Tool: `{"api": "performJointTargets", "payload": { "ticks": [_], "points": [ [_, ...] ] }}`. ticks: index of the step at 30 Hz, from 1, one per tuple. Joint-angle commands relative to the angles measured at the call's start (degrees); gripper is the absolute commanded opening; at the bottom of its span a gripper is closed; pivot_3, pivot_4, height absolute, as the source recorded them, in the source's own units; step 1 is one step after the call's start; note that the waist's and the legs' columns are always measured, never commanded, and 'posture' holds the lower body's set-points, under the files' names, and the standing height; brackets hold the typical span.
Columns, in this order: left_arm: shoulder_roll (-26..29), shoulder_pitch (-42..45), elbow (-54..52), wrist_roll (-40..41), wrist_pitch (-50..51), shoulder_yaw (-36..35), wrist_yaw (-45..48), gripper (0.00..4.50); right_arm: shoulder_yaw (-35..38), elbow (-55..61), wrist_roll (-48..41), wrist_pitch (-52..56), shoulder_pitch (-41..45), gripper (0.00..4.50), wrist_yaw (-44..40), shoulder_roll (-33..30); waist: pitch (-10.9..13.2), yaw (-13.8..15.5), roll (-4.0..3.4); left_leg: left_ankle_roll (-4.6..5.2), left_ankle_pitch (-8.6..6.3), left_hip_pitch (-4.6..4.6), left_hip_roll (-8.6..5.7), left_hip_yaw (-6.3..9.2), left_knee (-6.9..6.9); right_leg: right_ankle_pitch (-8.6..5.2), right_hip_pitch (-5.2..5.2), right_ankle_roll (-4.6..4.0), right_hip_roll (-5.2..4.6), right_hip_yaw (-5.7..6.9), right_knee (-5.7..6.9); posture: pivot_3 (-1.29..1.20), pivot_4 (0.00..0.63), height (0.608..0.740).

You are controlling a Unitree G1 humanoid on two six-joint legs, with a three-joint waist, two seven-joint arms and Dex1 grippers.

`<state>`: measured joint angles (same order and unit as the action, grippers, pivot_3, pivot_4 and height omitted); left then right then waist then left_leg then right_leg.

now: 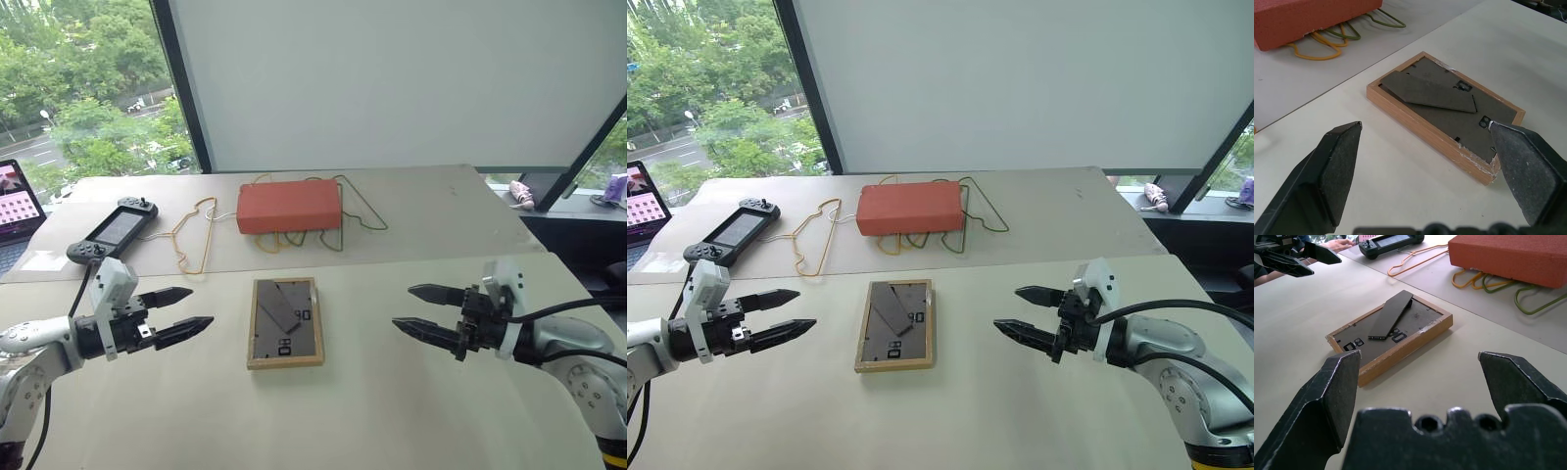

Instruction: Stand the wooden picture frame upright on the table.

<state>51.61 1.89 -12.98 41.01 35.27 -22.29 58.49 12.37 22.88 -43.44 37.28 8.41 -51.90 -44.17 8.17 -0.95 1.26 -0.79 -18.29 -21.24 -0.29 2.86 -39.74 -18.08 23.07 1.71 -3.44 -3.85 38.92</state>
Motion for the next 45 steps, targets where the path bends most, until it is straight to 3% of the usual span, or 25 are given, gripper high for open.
{"api": "performJointTargets", "payload": {
  "ticks": [1,4,6,9,16,18,19,22,29,32,36,41,45],
  "points": [
    [-0.4,1.1,-0.9,-1.0,-1.4,0.6,-0.6,4.50,-0.2,0.5,2.0,-2.0,0.0,4.45,0.6,0.2,0.0,0.0,0.00,0.00,0.00,0.00,0.00,0.00,0.00,0.00,0.00,0.00,0.00,0.00,0.00,0.00,0.150,0.740],
    [-1.1,2.3,0.2,-6.7,-8.0,3.5,-0.8,4.50,-2.0,-0.5,5.2,-4.1,0.2,4.45,0.9,0.4,0.0,0.1,0.00,0.00,0.00,0.02,-0.01,0.00,-0.01,0.00,-0.01,0.00,0.00,0.00,0.00,0.00,0.150,0.740],
    [-0.4,2.1,1.2,-12.0,-14.4,6.4,1.2,4.50,-3.1,-0.7,6.9,-5.7,0.1,3.61,-0.3,0.1,0.0,0.1,0.01,-0.01,0.00,0.00,-0.03,-0.01,-0.02,0.00,-0.01,0.00,0.00,0.00,-0.01,0.00,0.150,0.740],
    [0.4,2.7,3.7,-15.3,-19.4,9.1,4.2,3.78,-5.0,-0.7,8.7,-7.6,0.1,2.63,-3.0,-0.6,0.0,0.0,0.00,-0.01,0.00,0.01,-0.03,-0.03,0.00,0.01,0.01,-0.01,0.01,-0.01,-0.01,0.00,0.150,0.740],
    [0.6,7.7,10.0,-18.4,-23.5,14.8,10.1,1.06,-15.1,-7.4,15.7,-13.1,6.5,0.16,-10.0,0.5,0.0,-0.2,0.01,0.00,0.00,0.02,-0.05,-0.08,-0.03,0.01,0.00,-0.01,0.02,0.00,0.01,0.00,0.150,0.740],
    [0.5,10.2,13.0,-21.0,-27.2,17.2,11.5,0.27,-19.9,-12.0,20.4,-17.4,9.6,0.00,-12.0,1.9,0.0,-0.2,0.03,0.00,0.00,0.02,-0.04,-0.07,-0.09,0.01,0.01,-0.01,0.04,0.01,0.04,0.00,0.150,0.740],
    [0.4,11.2,14.1,-22.1,-28.6,18.1,12.0,0.09,-21.5,-13.8,22.0,-18.9,10.8,0.00,-12.9,2.4,0.0,-0.2,0.04,0.00,0.00,0.02,-0.04,-0.07,-0.09,0.01,0.01,-0.01,0.05,0.02,0.05,0.00,0.150,0.740],
    [0.0,13.6,18.7,-26.7,-36.1,21.6,13.7,0.09,-26.4,-22.4,26.5,-23.7,15.3,0.00,-15.9,5.3,0.0,-0.2,0.04,0.00,0.01,0.02,-0.05,-0.07,-0.12,0.01,0.03,-0.02,0.07,0.06,0.08,0.00,0.150,0.740],
    [-3.0,19.9,35.1,-35.9,-71.9,24.6,11.9,0.09,-28.5,-36.8,29.0,-25.4,23.3,0.00,-19.2,11.5,0.1,-0.3,0.05,-0.06,0.05,-0.01,-0.13,-0.11,-0.21,0.02,0.16,-0.04,0.03,0.12,0.06,0.00,0.150,0.740],
    [-4.0,21.7,39.4,-34.0,-76.3,23.6,11.1,0.87,-27.3,-40.0,29.2,-25.9,24.9,0.00,-18.8,13.2,0.1,-0.3,0.04,-0.05,0.04,-0.02,-0.13,-0.09,-0.22,0.03,0.19,-0.04,-0.03,0.20,0.07,0.00,0.150,0.740],
    [-3.8,21.1,40.6,-32.0,-77.1,24.2,13.0,2.34,-26.9,-39.6,29.1,-25.7,24.6,0.00,-18.9,13.9,0.1,-0.7,0.04,0.01,0.01,-0.02,-0.13,-0.08,-0.21,0.03,0.23,-0.04,-0.05,0.29,0.22,0.00,0.150,0.740],
    [-3.6,21.2,45.0,-37.3,-85.2,26.3,11.4,4.32,-27.0,-39.6,29.1,-25.7,23.6,0.00,-19.3,14.8,0.1,-1.4,0.04,0.02,0.00,-0.02,-0.13,-0.07,-0.21,0.03,0.23,-0.03,-0.05,0.34,0.25,0.00,0.150,0.740],
    [-4.9,23.8,51.1,-42.2,-91.7,28.7,8.7,4.46,-27.2,-40.7,29.7,-25.6,24.0,0.00,-18.5,16.1,0.0,-1.5,0.03,0.01,0.01,0.04,-0.14,-0.06,-0.27,0.03,0.22,-0.03,-0.04,0.35,0.27,0.00,0.150,0.740]
  ]
}}
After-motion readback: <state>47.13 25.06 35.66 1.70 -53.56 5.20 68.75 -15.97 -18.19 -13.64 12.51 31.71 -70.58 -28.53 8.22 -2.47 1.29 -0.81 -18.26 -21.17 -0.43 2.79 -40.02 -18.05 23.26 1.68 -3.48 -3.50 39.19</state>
